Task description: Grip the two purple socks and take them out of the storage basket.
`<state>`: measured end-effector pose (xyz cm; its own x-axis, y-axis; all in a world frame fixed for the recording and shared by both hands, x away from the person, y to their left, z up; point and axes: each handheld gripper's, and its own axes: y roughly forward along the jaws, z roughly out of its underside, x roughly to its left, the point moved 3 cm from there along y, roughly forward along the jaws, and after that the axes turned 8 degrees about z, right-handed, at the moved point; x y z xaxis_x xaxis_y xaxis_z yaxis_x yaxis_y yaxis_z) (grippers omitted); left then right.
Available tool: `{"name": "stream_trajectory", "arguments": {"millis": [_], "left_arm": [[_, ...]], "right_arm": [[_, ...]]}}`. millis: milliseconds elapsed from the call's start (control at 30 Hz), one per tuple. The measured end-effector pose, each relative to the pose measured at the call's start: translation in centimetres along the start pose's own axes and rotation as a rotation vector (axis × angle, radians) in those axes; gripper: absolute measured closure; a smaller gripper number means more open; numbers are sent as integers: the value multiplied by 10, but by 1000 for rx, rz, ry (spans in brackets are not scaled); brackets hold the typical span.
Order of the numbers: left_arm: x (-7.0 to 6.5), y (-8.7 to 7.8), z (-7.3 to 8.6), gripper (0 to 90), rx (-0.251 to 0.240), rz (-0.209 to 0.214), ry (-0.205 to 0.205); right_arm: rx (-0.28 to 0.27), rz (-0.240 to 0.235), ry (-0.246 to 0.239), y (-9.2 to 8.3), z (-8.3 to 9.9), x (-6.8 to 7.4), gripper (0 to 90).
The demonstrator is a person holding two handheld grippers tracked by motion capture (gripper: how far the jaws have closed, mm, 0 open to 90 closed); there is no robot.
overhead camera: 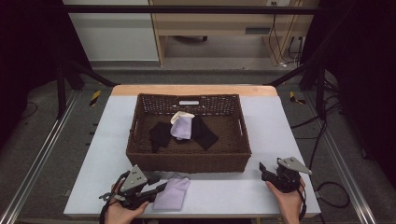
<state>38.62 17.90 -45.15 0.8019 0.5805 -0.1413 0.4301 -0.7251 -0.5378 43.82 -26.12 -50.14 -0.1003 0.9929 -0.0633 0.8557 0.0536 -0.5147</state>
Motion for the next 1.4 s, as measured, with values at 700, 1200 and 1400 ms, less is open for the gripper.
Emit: {"name": "stream_trajectory", "arguments": {"millis": [700, 1200, 1400], "left_arm": [[22, -39, -81, 536, -214, -95, 26], [59, -2, -141, 520, -211, -148, 18], [70, 15, -151, 503, -183, -176, 20]], "right_arm": [[4, 4, 6, 0, 0, -1, 277], [-11, 1, 35, -1, 0, -3, 291], [-25, -1, 43, -3, -1, -4, 289]]}}
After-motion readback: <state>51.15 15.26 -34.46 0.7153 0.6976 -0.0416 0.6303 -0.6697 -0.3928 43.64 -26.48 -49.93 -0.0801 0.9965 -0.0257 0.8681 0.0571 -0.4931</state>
